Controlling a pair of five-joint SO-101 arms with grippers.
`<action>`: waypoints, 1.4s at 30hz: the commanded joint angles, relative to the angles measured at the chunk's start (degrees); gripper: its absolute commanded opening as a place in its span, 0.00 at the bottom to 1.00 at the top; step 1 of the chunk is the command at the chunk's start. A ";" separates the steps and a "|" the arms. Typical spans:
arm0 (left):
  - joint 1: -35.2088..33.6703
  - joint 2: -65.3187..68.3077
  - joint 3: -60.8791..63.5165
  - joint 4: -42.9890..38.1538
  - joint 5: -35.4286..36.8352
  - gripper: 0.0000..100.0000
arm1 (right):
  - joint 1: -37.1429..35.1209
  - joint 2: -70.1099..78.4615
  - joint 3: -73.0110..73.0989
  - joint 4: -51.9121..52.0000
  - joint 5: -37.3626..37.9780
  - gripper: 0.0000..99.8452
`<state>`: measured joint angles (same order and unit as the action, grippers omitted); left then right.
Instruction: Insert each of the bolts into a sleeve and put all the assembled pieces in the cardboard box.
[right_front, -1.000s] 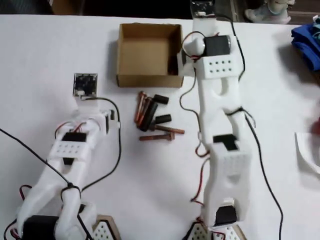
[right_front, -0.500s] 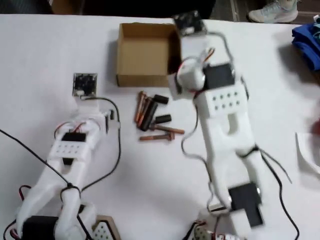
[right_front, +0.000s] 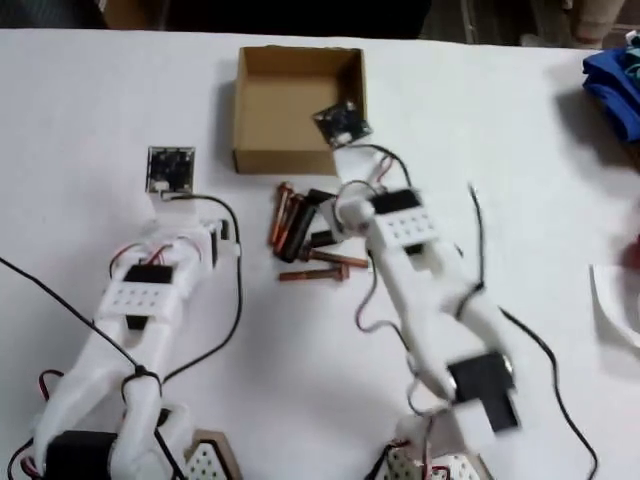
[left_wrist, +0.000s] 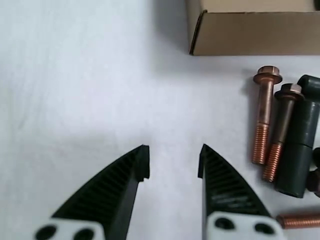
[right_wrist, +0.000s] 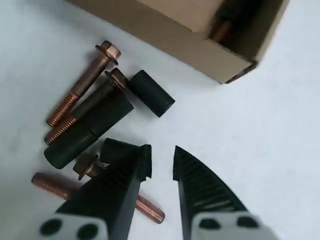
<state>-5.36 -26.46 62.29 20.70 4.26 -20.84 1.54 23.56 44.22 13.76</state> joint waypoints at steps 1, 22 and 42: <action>-0.09 -2.29 -0.57 -0.18 -0.18 0.18 | -2.33 9.10 -10.37 3.21 0.35 0.10; -0.09 -2.29 -0.66 -0.18 -0.26 0.18 | -4.53 19.74 -28.40 22.81 39.03 0.21; -0.09 -2.29 -0.66 -0.18 -0.26 0.18 | -4.44 28.35 -28.48 24.04 45.01 0.21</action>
<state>-5.36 -26.46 62.29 20.70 4.26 -24.97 28.44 -5.10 66.99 58.24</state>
